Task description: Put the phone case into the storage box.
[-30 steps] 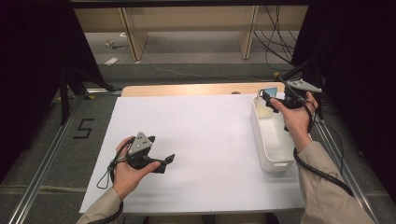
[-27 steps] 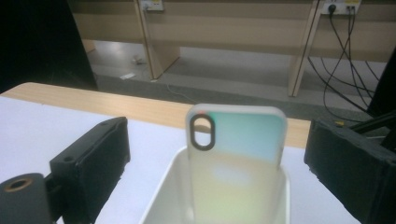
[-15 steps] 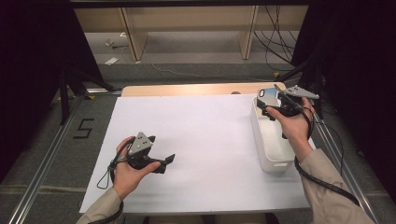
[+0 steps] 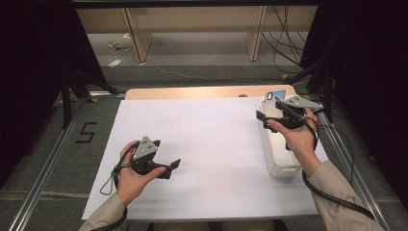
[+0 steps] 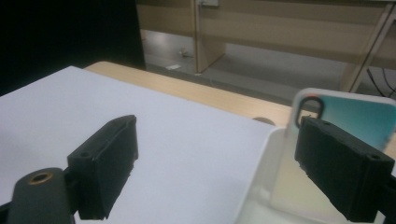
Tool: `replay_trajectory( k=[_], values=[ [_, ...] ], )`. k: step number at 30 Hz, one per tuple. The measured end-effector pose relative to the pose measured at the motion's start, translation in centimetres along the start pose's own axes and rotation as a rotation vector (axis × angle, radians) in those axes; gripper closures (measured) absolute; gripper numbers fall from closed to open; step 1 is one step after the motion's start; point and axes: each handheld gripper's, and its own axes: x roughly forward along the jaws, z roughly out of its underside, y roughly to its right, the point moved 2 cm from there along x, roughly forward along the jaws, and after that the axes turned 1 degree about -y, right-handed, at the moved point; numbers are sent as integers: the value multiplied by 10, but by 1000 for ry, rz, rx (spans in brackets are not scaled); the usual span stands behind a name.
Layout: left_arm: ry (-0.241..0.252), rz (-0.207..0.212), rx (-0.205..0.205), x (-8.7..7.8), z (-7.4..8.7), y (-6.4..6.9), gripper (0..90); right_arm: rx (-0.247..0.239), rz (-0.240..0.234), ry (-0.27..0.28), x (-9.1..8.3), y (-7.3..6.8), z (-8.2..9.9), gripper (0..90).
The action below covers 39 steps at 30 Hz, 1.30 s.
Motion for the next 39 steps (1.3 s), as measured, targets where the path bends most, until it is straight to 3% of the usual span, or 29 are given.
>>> replay_trajectory(
  k=[7, 16, 39],
  values=[
    [1, 1, 0, 0, 0, 0, 6, -19, -67, 3, -3, -15, 1, 148],
    [0, 2, 3, 0, 0, 1, 6, -44, -120, -7, -9, -29, 7, 153],
    [3, 2, 4, -1, -1, 1, 6, -90, -196, -5, -27, -44, 15, 160]
  ],
)
